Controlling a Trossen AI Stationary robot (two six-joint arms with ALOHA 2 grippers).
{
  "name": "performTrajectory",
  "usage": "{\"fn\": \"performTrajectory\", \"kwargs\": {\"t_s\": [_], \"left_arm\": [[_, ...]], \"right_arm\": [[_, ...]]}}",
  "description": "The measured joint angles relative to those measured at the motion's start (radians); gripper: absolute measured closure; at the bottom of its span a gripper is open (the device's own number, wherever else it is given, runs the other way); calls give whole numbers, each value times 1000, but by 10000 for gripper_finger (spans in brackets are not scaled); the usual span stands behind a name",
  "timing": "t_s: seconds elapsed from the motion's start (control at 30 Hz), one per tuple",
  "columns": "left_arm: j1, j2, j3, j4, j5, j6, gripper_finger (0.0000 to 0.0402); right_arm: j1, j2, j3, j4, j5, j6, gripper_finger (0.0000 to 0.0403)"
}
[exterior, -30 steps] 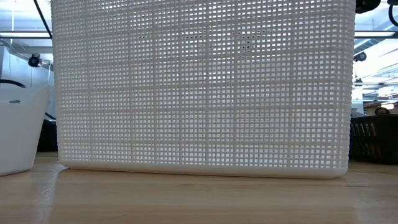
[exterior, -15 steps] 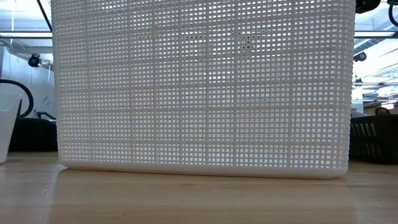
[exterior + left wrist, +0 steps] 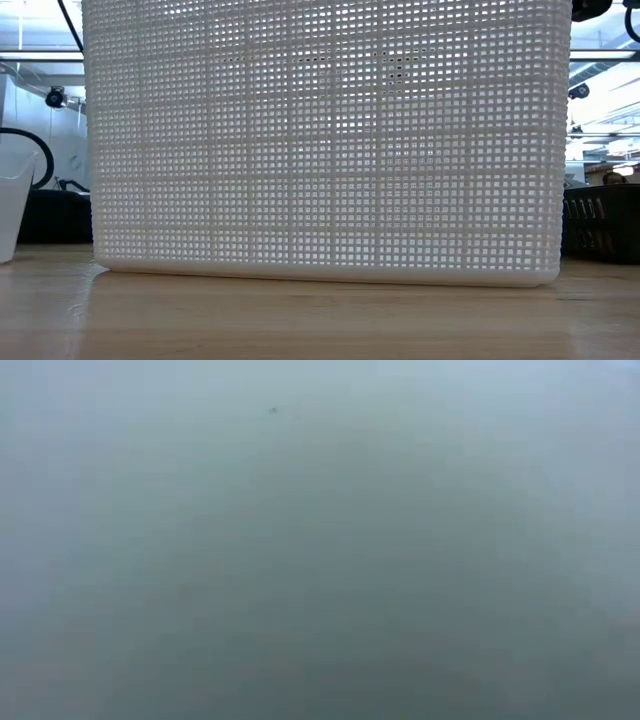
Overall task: Pick & place medical supplies in basket/bin
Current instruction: Put the violet bandage into the black bin
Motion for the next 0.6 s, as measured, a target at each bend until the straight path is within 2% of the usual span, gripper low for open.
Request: {"fn": "performTrajectory", "kwargs": {"t_s": [0.6], "left_arm": [[0, 0, 0, 8, 1, 21, 10]], "right_arm": [[0, 0, 0, 0, 0, 0, 287]]}}
